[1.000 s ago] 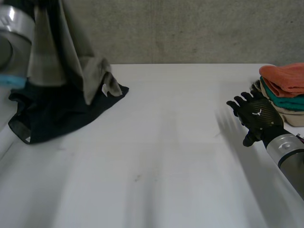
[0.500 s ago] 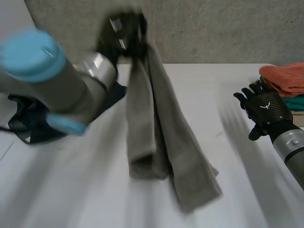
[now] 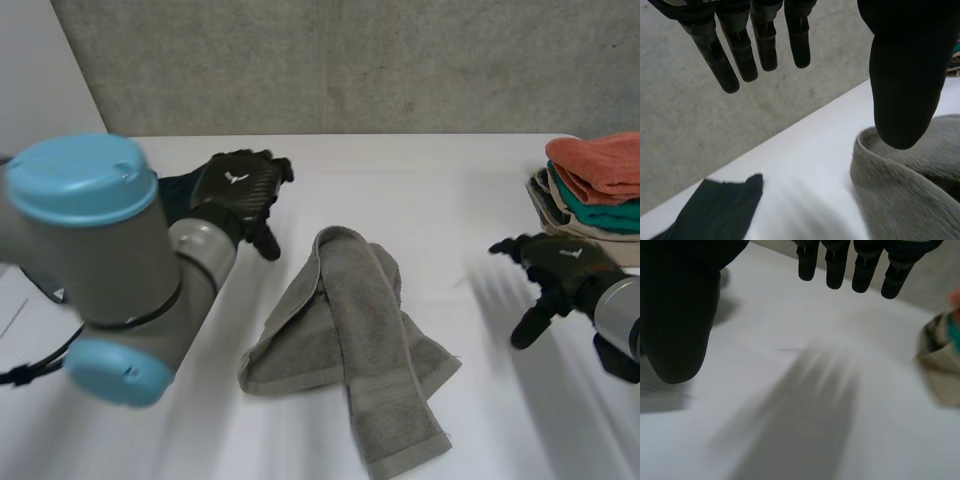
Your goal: Fold the laundry.
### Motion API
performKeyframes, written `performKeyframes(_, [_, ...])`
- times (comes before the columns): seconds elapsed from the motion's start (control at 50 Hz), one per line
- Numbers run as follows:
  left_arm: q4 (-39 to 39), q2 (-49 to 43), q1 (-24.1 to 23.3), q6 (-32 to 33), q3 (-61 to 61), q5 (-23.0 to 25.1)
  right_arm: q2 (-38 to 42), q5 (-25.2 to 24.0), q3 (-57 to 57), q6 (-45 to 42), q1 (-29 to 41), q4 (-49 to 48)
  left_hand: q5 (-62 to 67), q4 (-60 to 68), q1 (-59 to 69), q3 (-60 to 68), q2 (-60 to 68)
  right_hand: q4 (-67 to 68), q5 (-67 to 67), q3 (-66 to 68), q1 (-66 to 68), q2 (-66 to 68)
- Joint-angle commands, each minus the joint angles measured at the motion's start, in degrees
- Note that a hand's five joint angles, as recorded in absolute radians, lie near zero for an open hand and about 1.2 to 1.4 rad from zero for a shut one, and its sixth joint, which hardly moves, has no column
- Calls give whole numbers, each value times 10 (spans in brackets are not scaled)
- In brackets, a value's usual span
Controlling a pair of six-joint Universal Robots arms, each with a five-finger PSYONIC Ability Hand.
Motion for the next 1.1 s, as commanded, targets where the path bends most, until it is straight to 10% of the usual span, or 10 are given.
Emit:
performKeyframes(0.02, [5,58,-3,-98,-135,-16,5,-3,17,164,71,26,-7,-8,-23,-14,-13,-21,-28,-20,-31,-20])
performKeyframes(0.48, [2,-24,0,-190,-162,-10,163,88,-51,267,226,-57,32,30,15,25,25,170,163,170,159,170])
performKeyframes(0.62, [4,-79,3,-183,-128,-17,170,144,-52,268,240,-112,584,582,567,577,577,679,672,680,669,679])
performKeyframes(0.74, [16,-66,10,-181,-92,-43,162,160,-59,253,232,-113,585,584,568,578,578,679,672,680,669,680])
performKeyframes(1.0, [16,95,119,-62,-73,-31,-1,121,-107,-140,108,-98,585,584,568,578,578,679,672,680,669,680])
performKeyframes(1.1, [13,92,120,-36,-80,1,-10,80,-114,-165,109,-72,585,584,568,578,578,679,672,680,669,680])
